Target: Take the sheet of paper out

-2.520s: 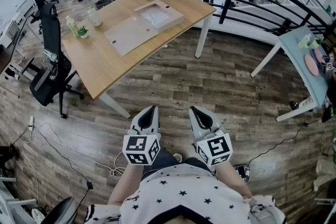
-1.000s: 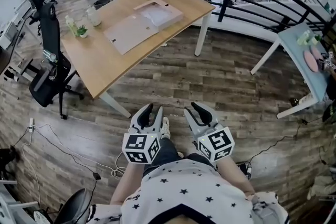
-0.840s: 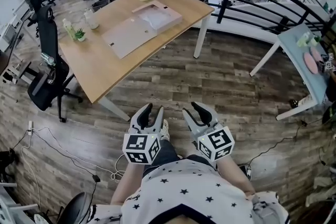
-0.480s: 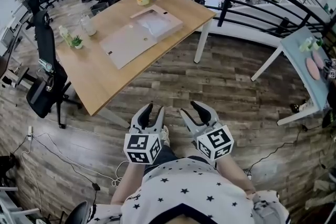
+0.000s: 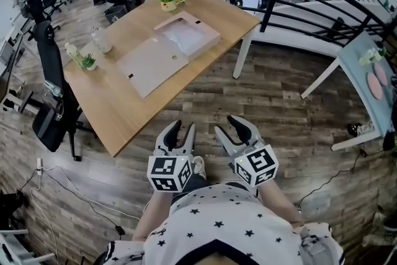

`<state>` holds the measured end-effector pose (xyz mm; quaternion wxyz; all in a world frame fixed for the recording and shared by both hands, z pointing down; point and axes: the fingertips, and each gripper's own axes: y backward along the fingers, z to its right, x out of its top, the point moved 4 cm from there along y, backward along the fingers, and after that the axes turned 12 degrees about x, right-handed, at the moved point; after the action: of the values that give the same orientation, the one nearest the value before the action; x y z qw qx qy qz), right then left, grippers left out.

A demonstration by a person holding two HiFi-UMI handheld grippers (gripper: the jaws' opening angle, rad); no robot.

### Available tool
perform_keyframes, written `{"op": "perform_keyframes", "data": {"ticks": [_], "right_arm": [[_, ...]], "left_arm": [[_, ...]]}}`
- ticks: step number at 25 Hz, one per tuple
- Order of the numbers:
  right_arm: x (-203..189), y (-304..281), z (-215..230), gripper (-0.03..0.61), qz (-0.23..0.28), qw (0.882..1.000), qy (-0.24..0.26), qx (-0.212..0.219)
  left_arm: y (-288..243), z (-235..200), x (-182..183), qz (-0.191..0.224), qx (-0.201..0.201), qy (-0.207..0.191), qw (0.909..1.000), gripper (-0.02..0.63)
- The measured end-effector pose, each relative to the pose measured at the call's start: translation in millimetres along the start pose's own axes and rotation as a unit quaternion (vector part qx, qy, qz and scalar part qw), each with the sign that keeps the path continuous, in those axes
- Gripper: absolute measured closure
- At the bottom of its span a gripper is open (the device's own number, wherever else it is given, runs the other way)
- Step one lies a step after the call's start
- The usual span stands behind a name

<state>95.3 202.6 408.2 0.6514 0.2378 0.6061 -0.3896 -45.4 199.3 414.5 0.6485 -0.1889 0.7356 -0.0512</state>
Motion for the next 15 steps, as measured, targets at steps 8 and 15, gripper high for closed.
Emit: {"op": "perform_keyframes", "data": {"ticks": [8,15], "right_arm": [[29.2,-69.1,42.6,0.420,0.000,1.000,0.002,-0.008],[44.8,-142.4,95.8,0.420,0.000,1.000,-0.002,-0.013]], "left_arm": [[-68.1,-43.8,37.2,-0.004,-0.007,0.005,1.0000,0.468],[-145.6,-83.2,62.7,-0.014,-0.016,0.001,0.9998,0.468]]}}
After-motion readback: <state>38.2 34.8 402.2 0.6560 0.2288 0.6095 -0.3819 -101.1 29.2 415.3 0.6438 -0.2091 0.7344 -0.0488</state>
